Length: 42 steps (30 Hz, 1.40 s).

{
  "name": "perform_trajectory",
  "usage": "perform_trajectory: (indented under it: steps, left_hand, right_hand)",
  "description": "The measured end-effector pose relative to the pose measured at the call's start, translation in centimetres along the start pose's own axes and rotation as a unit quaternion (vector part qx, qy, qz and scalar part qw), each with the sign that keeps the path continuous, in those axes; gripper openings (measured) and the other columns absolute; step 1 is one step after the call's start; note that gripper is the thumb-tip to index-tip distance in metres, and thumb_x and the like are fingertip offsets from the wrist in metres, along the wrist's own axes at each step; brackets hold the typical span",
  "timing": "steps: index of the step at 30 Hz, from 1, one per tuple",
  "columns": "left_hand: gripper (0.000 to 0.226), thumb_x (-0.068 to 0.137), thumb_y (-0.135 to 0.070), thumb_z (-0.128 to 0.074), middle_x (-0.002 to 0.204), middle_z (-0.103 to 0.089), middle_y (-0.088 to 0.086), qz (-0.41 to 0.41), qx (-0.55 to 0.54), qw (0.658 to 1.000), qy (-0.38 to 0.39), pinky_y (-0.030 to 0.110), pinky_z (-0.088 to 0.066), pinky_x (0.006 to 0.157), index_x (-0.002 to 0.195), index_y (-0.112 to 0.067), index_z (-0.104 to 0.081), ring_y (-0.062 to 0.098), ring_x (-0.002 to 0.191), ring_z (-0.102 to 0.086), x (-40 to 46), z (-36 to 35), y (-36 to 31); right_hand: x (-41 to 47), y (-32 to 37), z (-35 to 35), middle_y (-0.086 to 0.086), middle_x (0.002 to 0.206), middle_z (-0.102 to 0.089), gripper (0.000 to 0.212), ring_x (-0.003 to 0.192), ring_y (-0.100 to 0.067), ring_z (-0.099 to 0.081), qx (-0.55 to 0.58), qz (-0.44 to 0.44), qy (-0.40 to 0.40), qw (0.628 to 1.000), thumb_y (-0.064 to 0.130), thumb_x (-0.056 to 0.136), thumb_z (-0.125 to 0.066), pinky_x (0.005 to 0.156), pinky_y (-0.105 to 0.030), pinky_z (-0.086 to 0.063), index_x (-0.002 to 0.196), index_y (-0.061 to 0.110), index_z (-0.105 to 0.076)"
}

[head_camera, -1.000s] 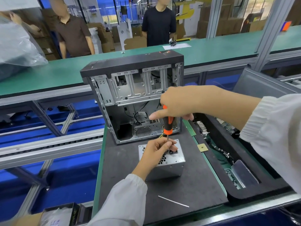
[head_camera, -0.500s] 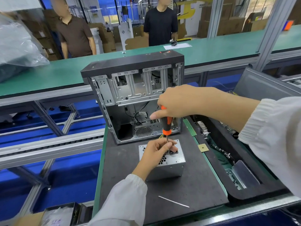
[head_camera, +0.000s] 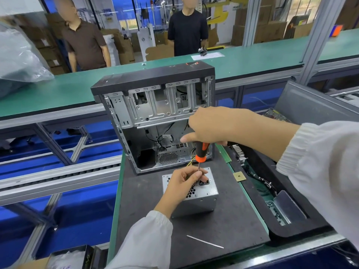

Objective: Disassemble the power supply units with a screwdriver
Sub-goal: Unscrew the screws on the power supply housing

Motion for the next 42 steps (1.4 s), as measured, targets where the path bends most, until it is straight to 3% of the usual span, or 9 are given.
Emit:
perform_trajectory:
  steps: [4,9,13,16,21,27,34,38,42]
  left_hand:
    - [0.022,0.100,-0.008,-0.050,0.091,-0.076,0.004,0.000,-0.008,1.000,-0.002,0.013,-0.047,0.073,0.106,-0.008,-0.071,0.013,0.091,-0.071,0.1,0.0,-0.1]
    - [0.022,0.100,-0.009,-0.050,0.091,-0.076,0.007,-0.008,-0.017,1.000,0.001,0.013,-0.047,0.072,0.105,-0.008,-0.072,0.014,0.089,-0.071,0.0,0.1,-0.2]
    - [0.022,0.101,-0.009,-0.050,0.091,-0.075,0.011,-0.001,-0.018,1.000,-0.002,0.016,-0.047,0.073,0.104,-0.009,-0.072,0.021,0.090,-0.071,0.1,0.1,-0.1]
    - [0.021,0.101,-0.011,-0.051,0.090,-0.075,0.009,0.003,-0.015,1.000,0.000,0.018,-0.049,0.076,0.104,-0.009,-0.071,0.021,0.091,-0.071,0.1,0.1,0.0]
    - [0.021,0.100,-0.011,-0.051,0.092,-0.075,0.009,0.001,-0.019,1.000,0.002,0.020,-0.049,0.076,0.106,-0.010,-0.071,0.018,0.091,-0.070,0.1,-0.1,-0.1]
    - [0.021,0.101,-0.012,-0.051,0.092,-0.076,0.009,-0.001,-0.010,1.000,0.002,0.030,-0.052,0.081,0.106,-0.009,-0.071,0.024,0.093,-0.071,0.2,0.1,0.1]
    - [0.022,0.101,-0.014,-0.051,0.092,-0.076,0.006,0.001,-0.014,1.000,0.005,0.016,-0.049,0.075,0.107,-0.014,-0.071,0.018,0.092,-0.071,0.1,0.1,0.1]
    - [0.022,0.101,-0.015,-0.050,0.092,-0.076,0.006,0.001,-0.012,1.000,0.006,0.022,-0.052,0.080,0.107,-0.014,-0.071,0.020,0.095,-0.071,0.2,0.2,0.1]
    - [0.021,0.101,-0.014,-0.051,0.092,-0.076,0.005,0.006,-0.013,1.000,0.005,0.025,-0.054,0.084,0.107,-0.013,-0.071,0.020,0.095,-0.071,0.2,0.2,0.2]
  right_hand:
    - [0.1,0.5,0.1,0.003,0.086,-0.055,0.016,0.081,-0.019,-0.058,0.013,0.110,0.013,0.994,0.031,0.094,-0.057,0.063,-0.030,-0.046,0.097,0.016,-0.058]
    - [-0.2,0.5,0.9,0.016,0.084,-0.037,0.057,0.087,-0.016,-0.053,0.038,0.139,0.042,0.989,0.046,0.079,-0.072,0.066,-0.028,-0.044,0.130,0.033,-0.050]
    - [-0.3,0.1,0.5,0.000,0.045,-0.058,0.075,0.052,-0.020,-0.065,0.029,0.019,0.025,0.999,0.082,0.075,-0.042,0.051,-0.030,-0.050,0.077,0.008,-0.055]
    - [0.2,0.5,0.3,-0.002,0.039,-0.051,0.065,0.051,-0.019,-0.057,-0.004,0.025,-0.028,0.999,0.068,0.090,-0.036,0.047,-0.028,-0.039,0.064,0.010,-0.050]
    - [0.1,-0.1,0.5,0.002,0.093,-0.055,0.024,0.080,-0.024,-0.067,0.053,0.094,0.081,0.991,0.026,0.092,-0.060,0.069,-0.036,-0.057,0.115,0.023,-0.056]
    - [0.0,-0.2,0.3,-0.001,0.043,-0.061,0.071,0.050,-0.020,-0.066,0.022,-0.015,0.002,1.000,0.077,0.080,-0.044,0.040,-0.023,-0.041,0.084,0.006,-0.053]
    - [0.3,0.0,0.4,0.001,0.094,-0.050,0.028,0.079,-0.023,-0.063,0.100,0.085,0.091,0.987,0.025,0.089,-0.064,0.062,-0.030,-0.051,0.114,0.022,-0.052]
    - [0.2,-0.3,0.6,0.001,0.073,-0.061,0.064,0.054,-0.018,-0.067,0.079,0.023,0.025,0.996,0.071,0.076,-0.058,0.051,-0.028,-0.052,0.099,0.013,-0.051]
    - [0.6,0.0,-0.1,0.001,0.029,-0.050,0.058,0.048,-0.020,-0.064,0.031,-0.003,-0.012,0.999,0.063,0.091,-0.041,0.048,-0.026,-0.047,0.076,0.008,-0.048]
Point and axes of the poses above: each hand's wrist, its own x-axis towards the middle knuckle, its own z-axis out of the back of the hand, y = z × x, the point moved 4 cm from there along x, towards the middle knuckle
